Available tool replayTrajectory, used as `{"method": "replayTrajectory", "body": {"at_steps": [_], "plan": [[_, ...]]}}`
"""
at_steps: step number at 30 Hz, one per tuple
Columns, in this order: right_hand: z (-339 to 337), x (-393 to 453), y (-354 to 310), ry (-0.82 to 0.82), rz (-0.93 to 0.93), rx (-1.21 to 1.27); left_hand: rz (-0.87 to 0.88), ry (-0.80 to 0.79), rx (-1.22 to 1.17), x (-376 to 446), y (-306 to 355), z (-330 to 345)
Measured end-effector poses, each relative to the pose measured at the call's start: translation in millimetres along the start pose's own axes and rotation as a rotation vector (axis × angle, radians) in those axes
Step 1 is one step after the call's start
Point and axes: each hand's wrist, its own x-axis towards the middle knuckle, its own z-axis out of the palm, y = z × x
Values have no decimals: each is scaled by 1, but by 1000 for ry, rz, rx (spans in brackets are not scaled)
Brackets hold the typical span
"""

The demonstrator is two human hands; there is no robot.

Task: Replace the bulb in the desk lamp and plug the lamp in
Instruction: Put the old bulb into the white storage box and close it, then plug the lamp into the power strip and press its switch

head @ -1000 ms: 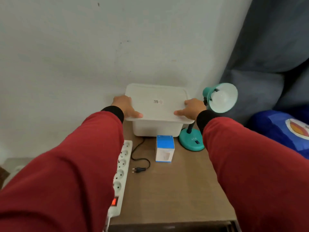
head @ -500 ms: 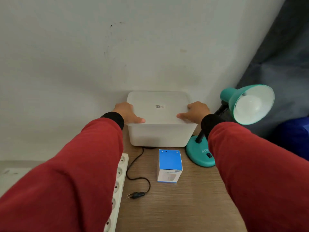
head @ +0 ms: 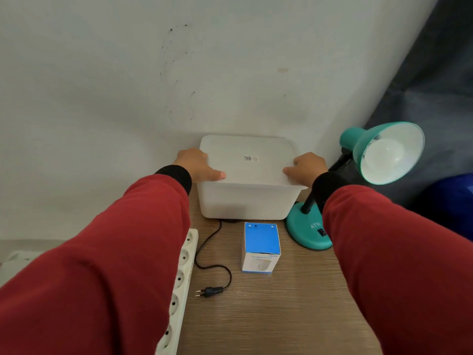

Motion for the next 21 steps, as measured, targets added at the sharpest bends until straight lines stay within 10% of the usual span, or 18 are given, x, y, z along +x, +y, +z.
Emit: {"method": "replayTrajectory", "body": {"at_steps": [21], "plan": [[1,-29,-21,-3,-92,-130,-66,54,-109,-5,-8,13]]}}
